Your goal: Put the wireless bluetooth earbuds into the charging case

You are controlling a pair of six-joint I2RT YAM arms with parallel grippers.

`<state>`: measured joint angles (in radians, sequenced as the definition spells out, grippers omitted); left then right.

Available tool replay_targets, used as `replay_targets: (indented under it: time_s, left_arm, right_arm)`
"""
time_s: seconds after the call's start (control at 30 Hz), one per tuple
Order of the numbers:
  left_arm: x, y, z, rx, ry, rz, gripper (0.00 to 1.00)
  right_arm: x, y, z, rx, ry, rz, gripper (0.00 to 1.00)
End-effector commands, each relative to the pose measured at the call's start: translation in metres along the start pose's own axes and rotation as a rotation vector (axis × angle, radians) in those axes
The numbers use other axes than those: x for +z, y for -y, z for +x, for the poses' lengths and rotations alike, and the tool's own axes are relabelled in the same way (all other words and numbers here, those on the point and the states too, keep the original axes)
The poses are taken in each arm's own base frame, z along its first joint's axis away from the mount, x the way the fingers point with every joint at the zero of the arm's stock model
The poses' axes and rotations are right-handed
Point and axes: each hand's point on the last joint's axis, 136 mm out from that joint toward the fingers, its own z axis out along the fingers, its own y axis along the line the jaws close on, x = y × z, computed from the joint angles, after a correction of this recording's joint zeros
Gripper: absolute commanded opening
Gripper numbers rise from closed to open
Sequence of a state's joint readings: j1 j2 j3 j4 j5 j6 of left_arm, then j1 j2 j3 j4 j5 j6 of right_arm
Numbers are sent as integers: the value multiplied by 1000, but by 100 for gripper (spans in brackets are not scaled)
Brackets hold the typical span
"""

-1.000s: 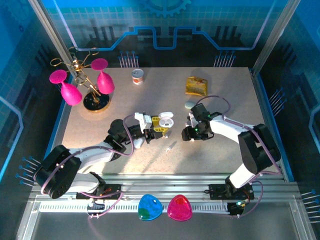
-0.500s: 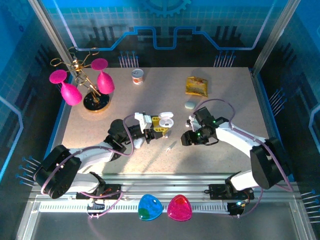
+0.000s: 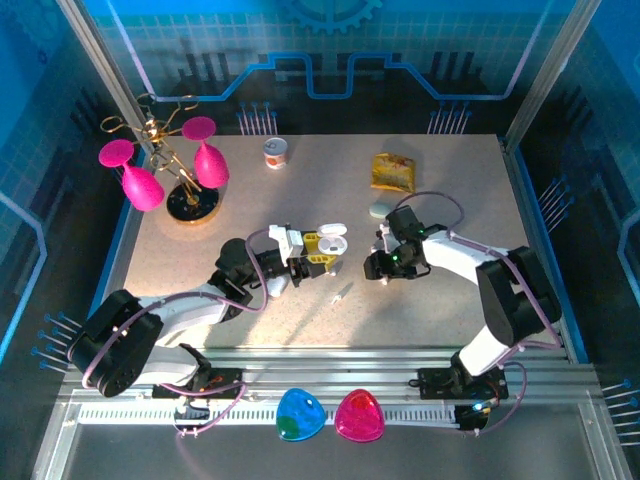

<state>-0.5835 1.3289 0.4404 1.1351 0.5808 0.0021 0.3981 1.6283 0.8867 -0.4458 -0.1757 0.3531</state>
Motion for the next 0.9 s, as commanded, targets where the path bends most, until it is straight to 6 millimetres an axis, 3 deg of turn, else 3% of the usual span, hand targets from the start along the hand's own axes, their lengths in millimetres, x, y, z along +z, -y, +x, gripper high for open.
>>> replay_targets:
  time_s: [0.0,0.3,0.4,0.47,0.57,0.8,0.87]
  left_arm:
    - [-4,2,-8,25,35,6,24]
    - [-1,0,-7,38,22,5,25]
    - [0,0,-7,35,24,8,25]
    - [1,-1,-7,31,26,10,24]
    - [2,-2,-7,29,26,12,24]
    - [1,-1,-10,30,34,13,24]
    - [-2,0,-10,33,30,6,24]
  right_arm:
    - [2,-5,-4,-30,-2,-40,58]
    - [-10,-13,56,-2,-86,-75,52]
    - [-22,-18,65,1,-74,-84,52]
    - [-30,-24,63,-7,-42,-111,53]
    - [-37,-17,51,-33,14,-52,55]
    - [-31,-3,22,-16,-22,121,52]
    - [-29,1,23,16,-31,153,50]
